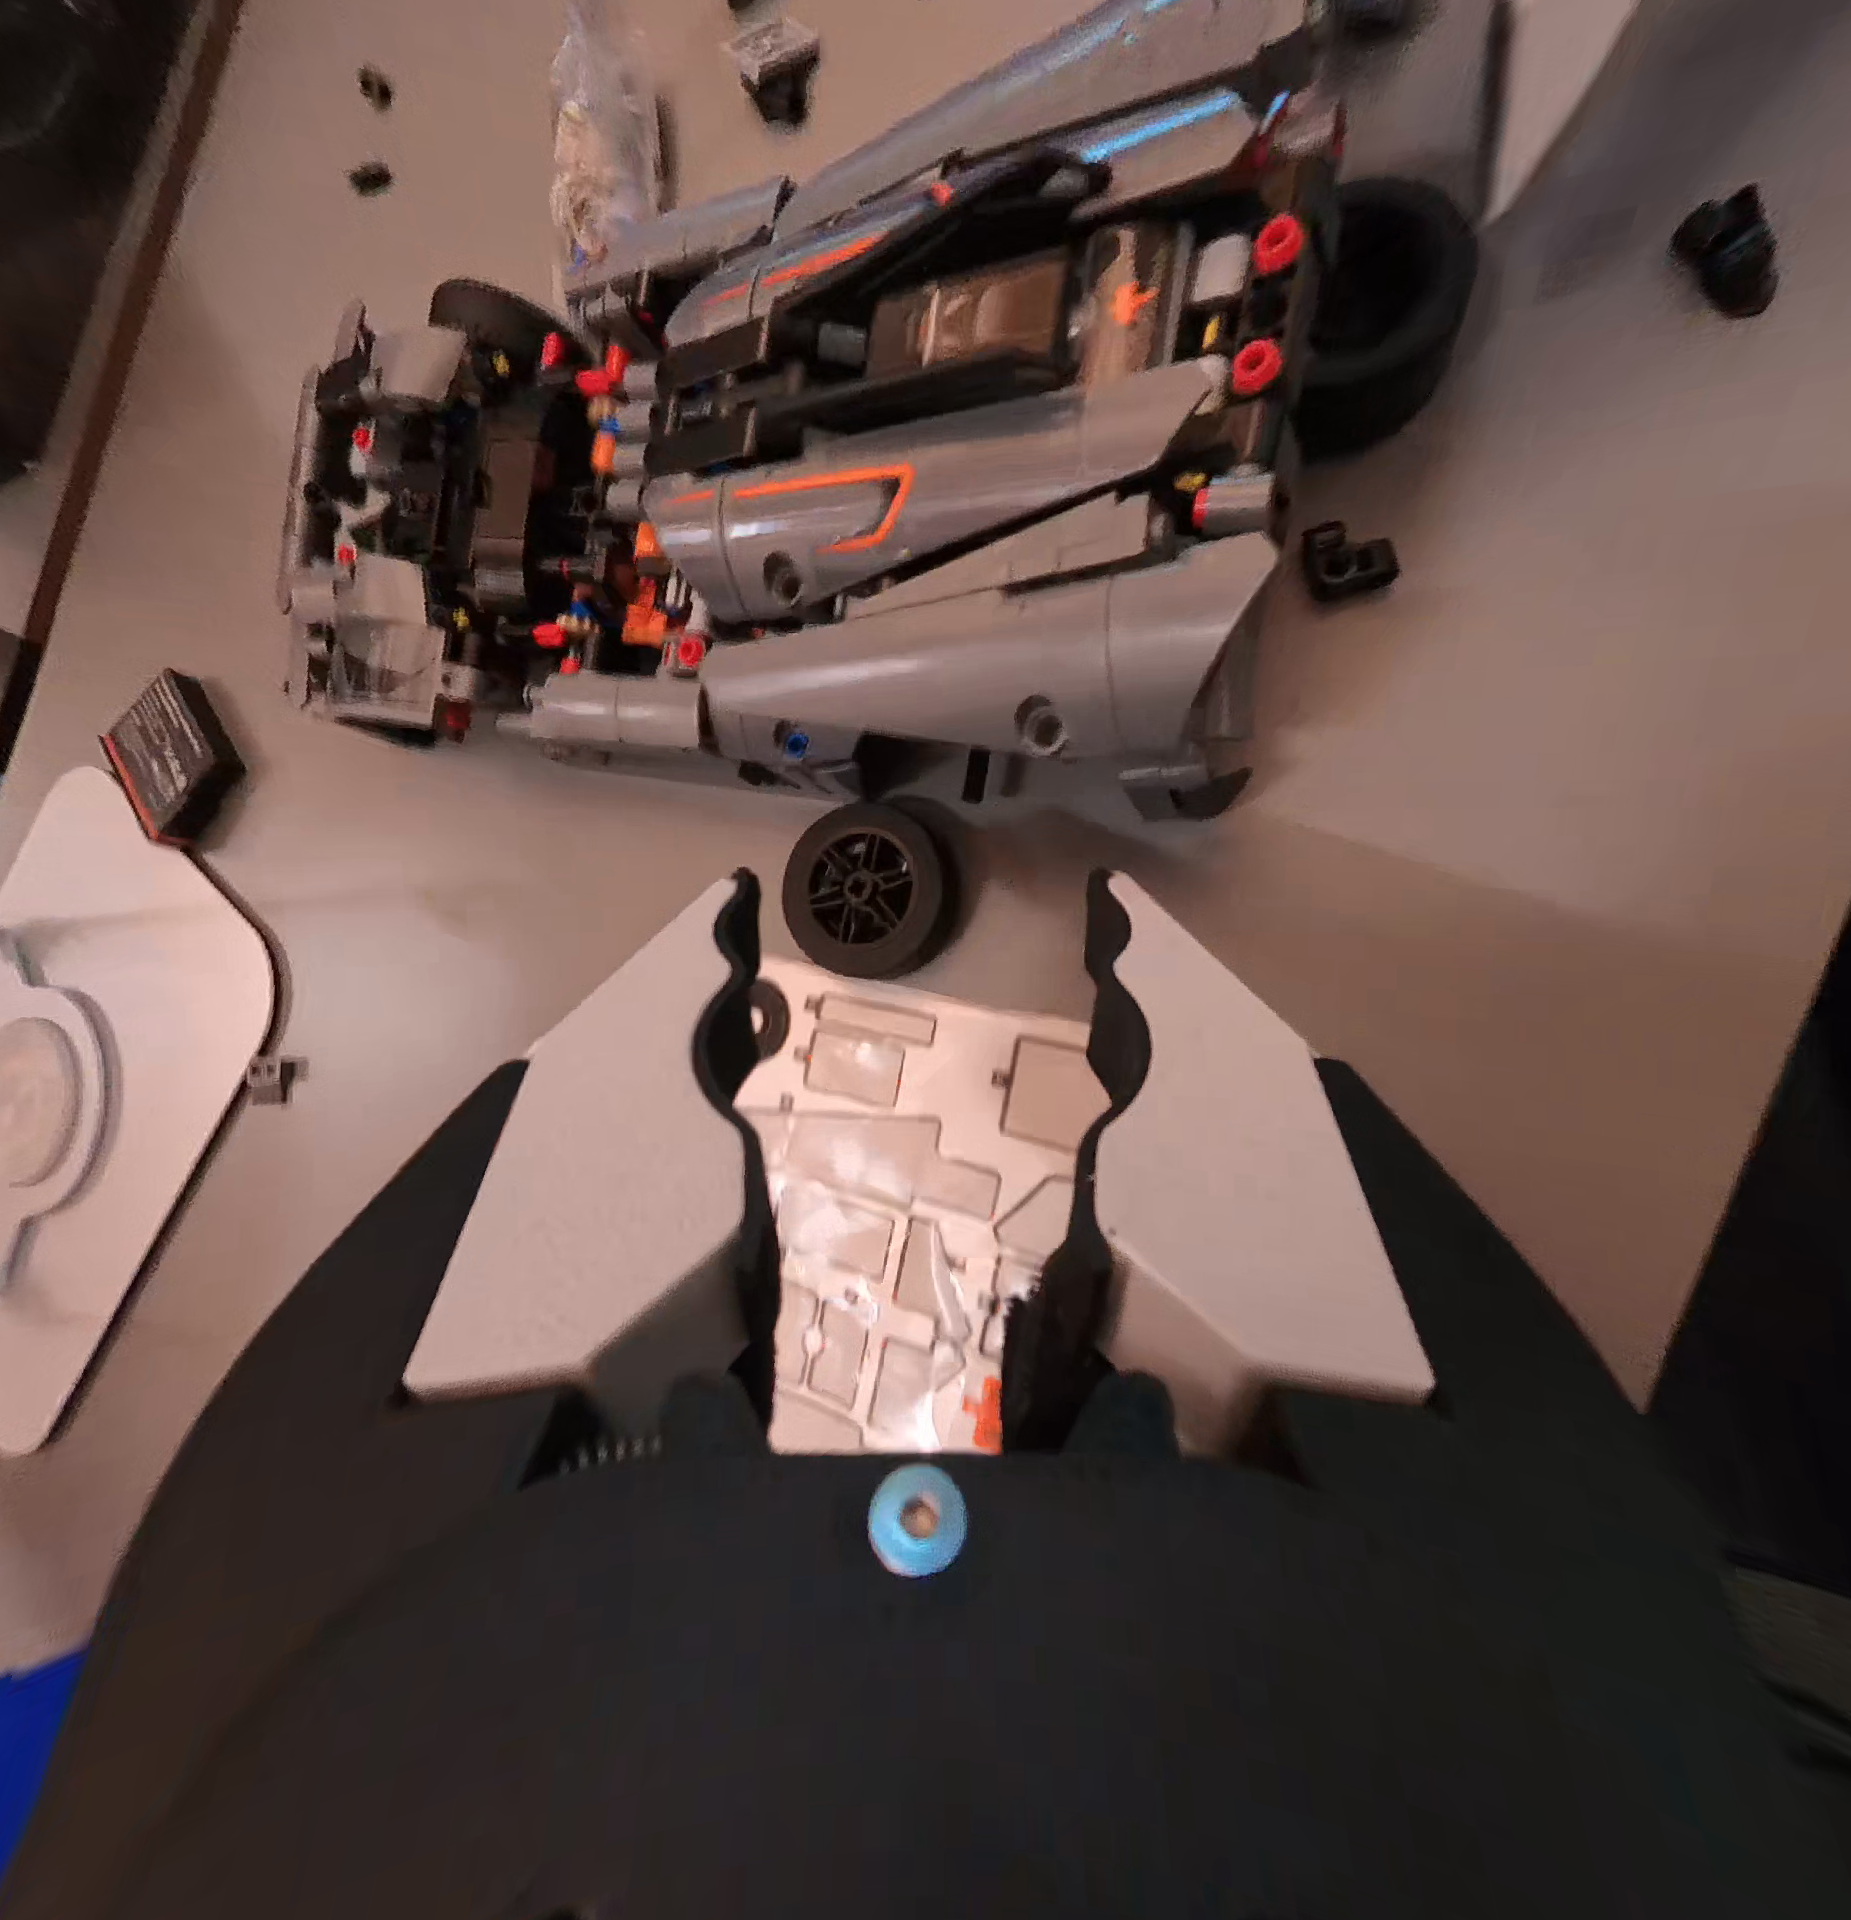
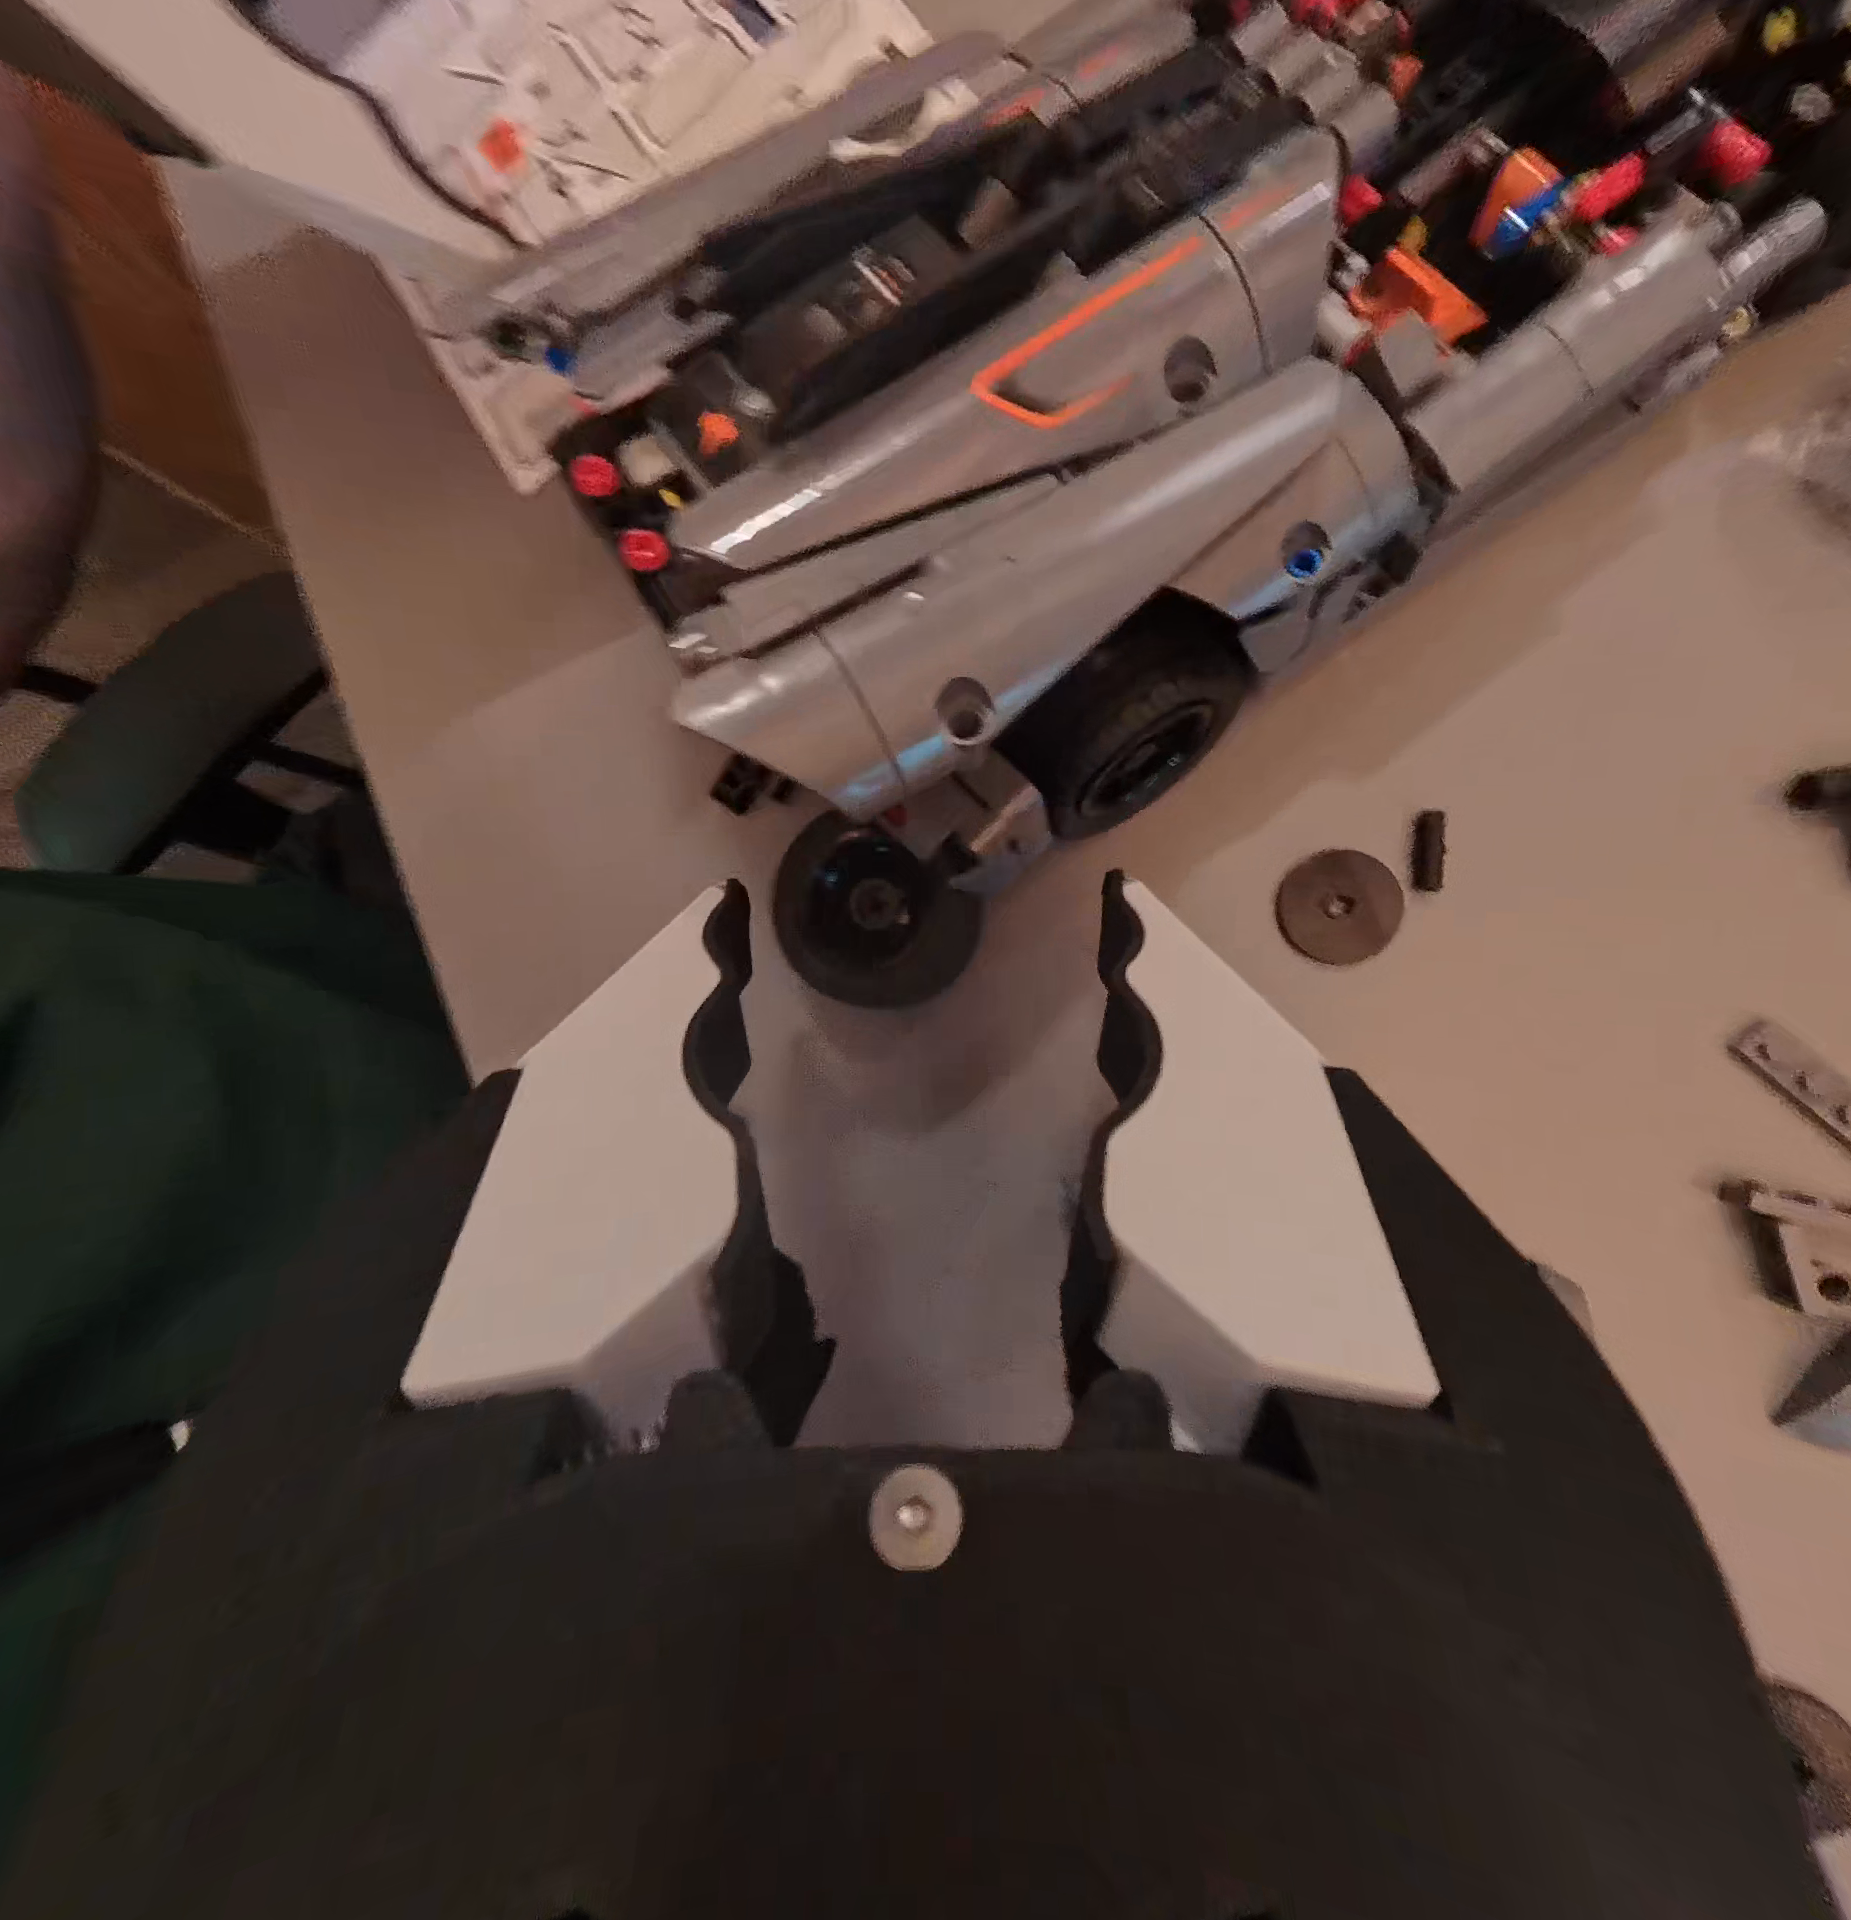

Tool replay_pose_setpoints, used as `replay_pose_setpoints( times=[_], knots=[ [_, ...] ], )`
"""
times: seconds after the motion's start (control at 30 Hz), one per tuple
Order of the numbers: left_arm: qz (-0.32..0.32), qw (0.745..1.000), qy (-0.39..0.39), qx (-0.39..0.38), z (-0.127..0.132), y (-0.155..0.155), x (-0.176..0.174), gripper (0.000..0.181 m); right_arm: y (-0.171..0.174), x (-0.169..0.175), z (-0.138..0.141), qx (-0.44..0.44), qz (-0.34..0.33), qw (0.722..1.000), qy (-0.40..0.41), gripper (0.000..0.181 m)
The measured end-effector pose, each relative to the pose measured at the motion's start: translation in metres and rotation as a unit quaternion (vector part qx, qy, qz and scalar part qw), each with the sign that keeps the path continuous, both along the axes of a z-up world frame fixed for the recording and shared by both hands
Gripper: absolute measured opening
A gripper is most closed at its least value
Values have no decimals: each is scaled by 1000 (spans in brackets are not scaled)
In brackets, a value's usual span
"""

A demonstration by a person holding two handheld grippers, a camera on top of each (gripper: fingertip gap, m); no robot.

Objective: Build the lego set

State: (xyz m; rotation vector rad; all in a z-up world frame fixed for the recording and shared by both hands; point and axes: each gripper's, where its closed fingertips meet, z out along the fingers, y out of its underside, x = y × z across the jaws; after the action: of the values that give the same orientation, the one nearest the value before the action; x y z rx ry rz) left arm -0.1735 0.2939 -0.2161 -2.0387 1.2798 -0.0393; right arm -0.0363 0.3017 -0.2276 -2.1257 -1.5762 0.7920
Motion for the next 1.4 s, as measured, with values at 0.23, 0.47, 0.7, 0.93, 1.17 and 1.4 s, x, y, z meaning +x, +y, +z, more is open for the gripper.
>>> replay_pose_setpoints(
  times=[0.23, 0.47, 0.7, 0.93, 1.17, 1.4],
  knots=[
    [-47, 998, 11, 39, -13, -2, 21, 77, 7, -6, -14, 19, -33, 999, 11, 55],
    [-45, 996, 22, 77, -25, 6, 32, 89, 9, -16, -15, 9, -58, 998, 27, 55],
    [-27, 997, -7, 76, -23, 8, 29, 93, 6, -9, -17, 10, -62, 997, 36, 55],
    [-3, 997, -17, 78, -23, 12, 22, 95, -5, -8, -13, 55, -33, 997, 49, 46],
    [11, 997, -11, 75, -22, 16, 11, 93, -16, -5, -13, 43, -15, 997, 61, 38],
    [-6, 998, 5, 69, -22, 14, 7, 88, -16, 1, -10, 49, -21, 997, 58, 48]
  ],
)
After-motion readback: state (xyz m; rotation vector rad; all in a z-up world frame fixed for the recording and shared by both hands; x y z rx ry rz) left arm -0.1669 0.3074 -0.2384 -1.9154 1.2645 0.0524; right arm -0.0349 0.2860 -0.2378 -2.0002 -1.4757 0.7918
